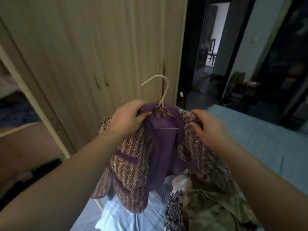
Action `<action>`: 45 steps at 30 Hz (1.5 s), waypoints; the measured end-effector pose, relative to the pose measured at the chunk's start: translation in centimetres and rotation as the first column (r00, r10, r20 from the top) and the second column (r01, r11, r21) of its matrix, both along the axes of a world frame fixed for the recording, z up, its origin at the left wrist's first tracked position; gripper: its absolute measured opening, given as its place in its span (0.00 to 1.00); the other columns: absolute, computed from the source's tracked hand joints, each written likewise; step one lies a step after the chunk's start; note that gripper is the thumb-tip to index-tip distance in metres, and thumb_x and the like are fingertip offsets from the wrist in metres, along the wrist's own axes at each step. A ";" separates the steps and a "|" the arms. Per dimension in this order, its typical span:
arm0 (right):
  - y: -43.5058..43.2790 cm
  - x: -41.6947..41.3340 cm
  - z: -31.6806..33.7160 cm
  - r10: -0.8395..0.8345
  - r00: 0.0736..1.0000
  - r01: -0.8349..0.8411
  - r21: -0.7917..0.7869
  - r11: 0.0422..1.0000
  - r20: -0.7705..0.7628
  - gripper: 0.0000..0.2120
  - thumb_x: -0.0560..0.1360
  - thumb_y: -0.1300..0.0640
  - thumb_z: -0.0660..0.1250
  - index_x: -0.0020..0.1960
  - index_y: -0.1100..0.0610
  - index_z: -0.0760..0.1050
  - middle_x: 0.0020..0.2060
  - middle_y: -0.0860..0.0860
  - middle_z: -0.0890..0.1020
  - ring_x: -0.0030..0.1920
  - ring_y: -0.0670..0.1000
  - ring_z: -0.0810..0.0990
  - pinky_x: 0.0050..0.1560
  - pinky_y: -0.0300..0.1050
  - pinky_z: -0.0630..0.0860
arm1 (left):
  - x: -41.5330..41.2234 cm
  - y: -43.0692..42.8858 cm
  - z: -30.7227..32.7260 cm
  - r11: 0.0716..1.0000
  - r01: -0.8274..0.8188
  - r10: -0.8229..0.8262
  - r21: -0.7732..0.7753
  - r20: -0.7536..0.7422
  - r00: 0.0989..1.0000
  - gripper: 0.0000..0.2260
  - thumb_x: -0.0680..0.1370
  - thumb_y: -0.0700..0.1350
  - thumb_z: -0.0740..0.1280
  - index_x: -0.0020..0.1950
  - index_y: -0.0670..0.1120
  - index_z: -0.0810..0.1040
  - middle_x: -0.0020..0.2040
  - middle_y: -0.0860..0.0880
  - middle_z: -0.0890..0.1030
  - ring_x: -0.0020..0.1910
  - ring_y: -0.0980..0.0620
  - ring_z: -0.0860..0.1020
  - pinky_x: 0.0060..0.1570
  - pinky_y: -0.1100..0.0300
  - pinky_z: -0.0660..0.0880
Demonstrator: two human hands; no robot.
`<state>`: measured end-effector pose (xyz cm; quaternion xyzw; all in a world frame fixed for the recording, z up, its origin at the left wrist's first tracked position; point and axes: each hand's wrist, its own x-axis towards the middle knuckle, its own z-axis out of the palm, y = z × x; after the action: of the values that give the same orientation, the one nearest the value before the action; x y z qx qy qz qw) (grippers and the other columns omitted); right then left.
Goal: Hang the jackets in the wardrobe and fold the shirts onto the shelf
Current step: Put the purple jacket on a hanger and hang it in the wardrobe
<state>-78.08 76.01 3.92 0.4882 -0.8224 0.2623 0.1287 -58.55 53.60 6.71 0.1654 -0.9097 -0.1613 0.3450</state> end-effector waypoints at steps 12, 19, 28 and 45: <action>-10.0 18.4 13.8 0.225 0.972 -0.230 -0.074 0.970 -0.070 0.12 0.82 0.48 0.57 0.60 0.50 0.75 0.49 0.53 0.84 0.50 0.56 0.81 0.52 0.52 0.77 | 23.2 -5.7 11.5 0.909 -0.338 0.335 -0.242 -0.056 0.941 0.16 0.78 0.61 0.64 0.48 0.49 0.73 0.41 0.46 0.80 0.44 0.40 0.79 0.37 0.52 0.72; -18.4 30.0 18.3 0.378 0.858 -0.466 0.216 0.858 0.348 0.14 0.81 0.42 0.59 0.52 0.46 0.80 0.53 0.44 0.83 0.52 0.47 0.80 0.56 0.45 0.72 | 41.2 -8.0 13.5 0.870 -0.427 0.434 -0.247 -0.029 0.900 0.12 0.78 0.59 0.65 0.51 0.52 0.74 0.41 0.51 0.80 0.45 0.42 0.80 0.38 0.53 0.72; -24.5 49.0 11.2 0.518 0.831 -0.522 0.037 0.852 -0.203 0.35 0.77 0.35 0.58 0.79 0.44 0.48 0.77 0.46 0.62 0.75 0.51 0.62 0.75 0.53 0.59 | 57.1 -11.0 14.1 0.744 -0.658 0.661 -0.116 -0.009 0.750 0.09 0.77 0.61 0.65 0.45 0.57 0.70 0.38 0.55 0.79 0.40 0.47 0.78 0.37 0.53 0.73; -43.8 51.1 18.9 0.866 0.435 -0.834 -0.251 0.491 0.248 0.10 0.83 0.54 0.60 0.56 0.57 0.78 0.51 0.51 0.82 0.55 0.51 0.79 0.53 0.37 0.71 | 61.7 -17.7 17.3 0.666 -0.733 0.745 -0.140 0.090 0.661 0.06 0.81 0.55 0.62 0.47 0.54 0.72 0.36 0.52 0.78 0.36 0.52 0.77 0.38 0.53 0.72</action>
<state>-27.00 32.19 22.86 0.7747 -0.4607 0.4086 -0.1434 3.14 35.94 23.99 0.5153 -0.7922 0.0466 0.3236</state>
